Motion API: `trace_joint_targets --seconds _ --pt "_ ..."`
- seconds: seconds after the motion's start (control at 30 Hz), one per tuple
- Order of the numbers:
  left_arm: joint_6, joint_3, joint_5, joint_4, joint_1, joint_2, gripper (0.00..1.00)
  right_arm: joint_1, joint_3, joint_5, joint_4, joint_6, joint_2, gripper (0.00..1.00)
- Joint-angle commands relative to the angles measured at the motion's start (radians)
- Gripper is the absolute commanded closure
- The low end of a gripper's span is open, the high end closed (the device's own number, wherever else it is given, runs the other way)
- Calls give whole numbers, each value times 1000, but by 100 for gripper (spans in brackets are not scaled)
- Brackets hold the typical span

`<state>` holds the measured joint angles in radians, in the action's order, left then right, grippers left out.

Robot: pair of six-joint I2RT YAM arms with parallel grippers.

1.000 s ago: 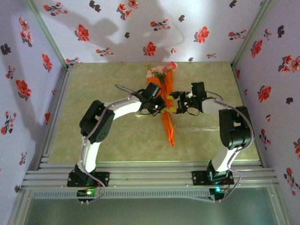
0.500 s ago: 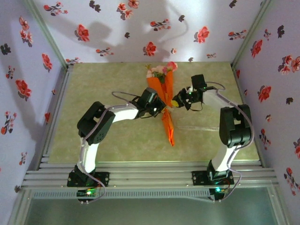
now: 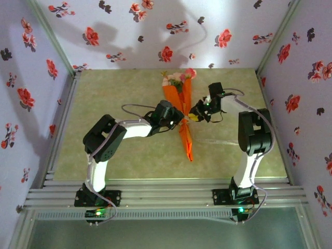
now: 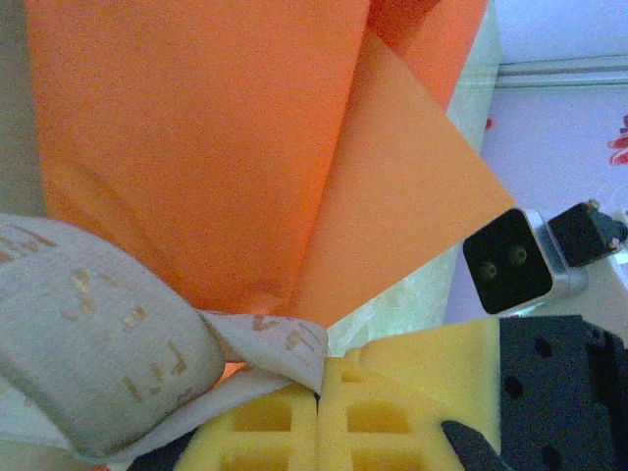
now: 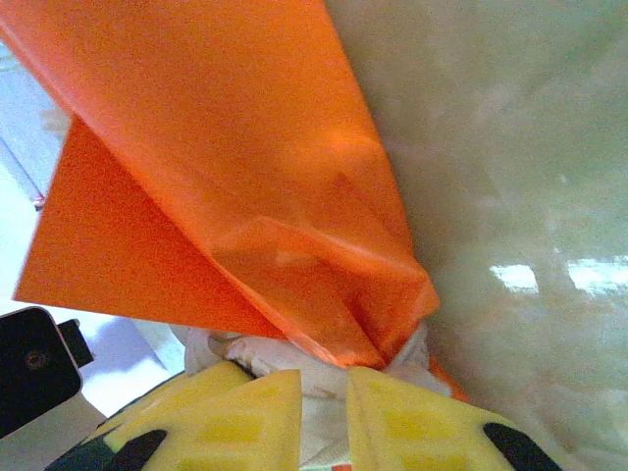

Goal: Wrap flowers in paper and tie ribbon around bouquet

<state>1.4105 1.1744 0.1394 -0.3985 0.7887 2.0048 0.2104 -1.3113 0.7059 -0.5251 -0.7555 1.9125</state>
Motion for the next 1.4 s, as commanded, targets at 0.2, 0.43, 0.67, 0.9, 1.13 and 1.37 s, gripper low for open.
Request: trace_joint_targets --seconds 0.2,0.43,0.67,0.9,1.13,1.37 --pt "-22 -10 -27 -62 9 -15 100 8 10 16 31 118 24 73" --pt "-20 -9 -27 -56 9 3 100 13 19 53 94 117 30 68" --pt "-10 -4 -27 -37 9 18 100 24 37 40 90 105 37 69" --pt "-11 16 -21 -12 10 35 100 30 43 -13 77 90 48 81" --pt "12 16 -17 57 11 17 79 38 36 -81 45 84 47 100" --pt "40 38 -14 233 11 -71 60 38 65 -118 57 64 4 100"
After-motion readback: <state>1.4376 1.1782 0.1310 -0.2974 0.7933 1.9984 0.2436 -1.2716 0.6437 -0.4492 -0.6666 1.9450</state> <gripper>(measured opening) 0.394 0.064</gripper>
